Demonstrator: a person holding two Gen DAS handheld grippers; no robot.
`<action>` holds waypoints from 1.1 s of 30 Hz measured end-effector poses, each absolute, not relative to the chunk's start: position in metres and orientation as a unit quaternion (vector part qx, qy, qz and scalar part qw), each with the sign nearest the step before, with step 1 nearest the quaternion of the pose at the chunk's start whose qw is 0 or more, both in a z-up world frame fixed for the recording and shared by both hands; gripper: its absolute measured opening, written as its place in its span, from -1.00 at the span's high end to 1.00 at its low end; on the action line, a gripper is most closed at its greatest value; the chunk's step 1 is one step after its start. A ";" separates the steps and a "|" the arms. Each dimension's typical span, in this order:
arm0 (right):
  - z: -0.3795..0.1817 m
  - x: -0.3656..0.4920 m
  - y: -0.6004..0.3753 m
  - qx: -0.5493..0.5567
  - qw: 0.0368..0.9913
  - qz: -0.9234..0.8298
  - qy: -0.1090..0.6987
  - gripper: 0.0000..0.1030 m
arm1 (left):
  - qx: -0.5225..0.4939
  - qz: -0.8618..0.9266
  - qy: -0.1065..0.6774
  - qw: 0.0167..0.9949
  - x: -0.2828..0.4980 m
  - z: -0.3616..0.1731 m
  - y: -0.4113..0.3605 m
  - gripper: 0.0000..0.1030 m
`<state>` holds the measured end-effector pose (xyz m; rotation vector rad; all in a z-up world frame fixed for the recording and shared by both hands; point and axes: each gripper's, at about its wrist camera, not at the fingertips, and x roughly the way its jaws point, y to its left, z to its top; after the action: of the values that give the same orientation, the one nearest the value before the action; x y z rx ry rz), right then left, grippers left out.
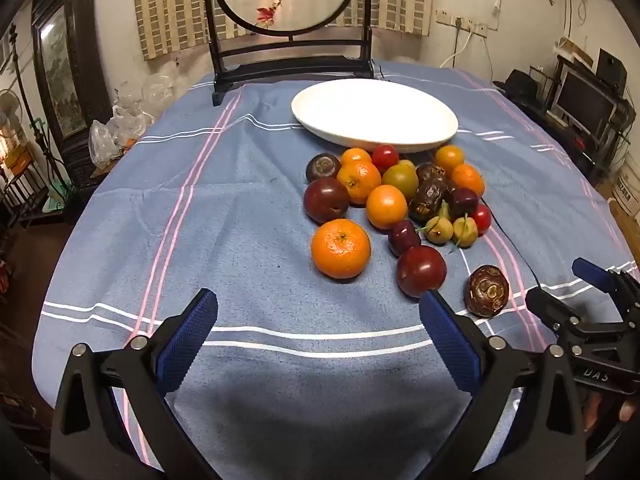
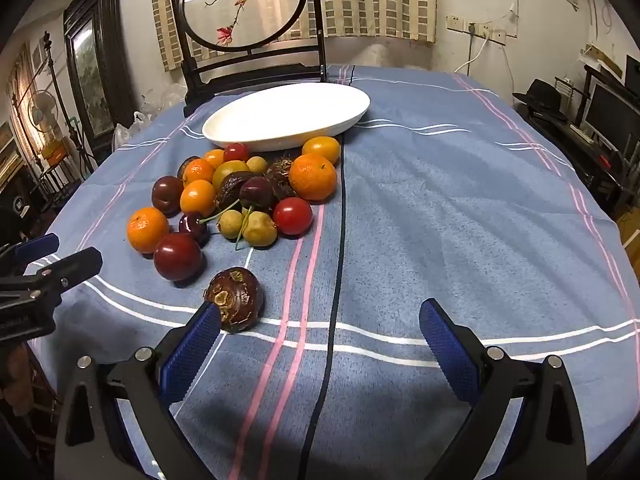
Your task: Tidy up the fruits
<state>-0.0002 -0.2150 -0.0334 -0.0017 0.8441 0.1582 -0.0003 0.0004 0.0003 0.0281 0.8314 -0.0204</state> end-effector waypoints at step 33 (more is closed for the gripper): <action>-0.047 0.011 -0.201 -0.017 0.897 0.110 0.428 -0.93 | 0.004 -0.021 0.423 0.906 0.020 -0.004 -0.003 -0.92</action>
<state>0.0107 -0.2007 -0.0466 -0.0351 0.8872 0.2278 0.0198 -0.0030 -0.0041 0.0075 0.8726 -0.0426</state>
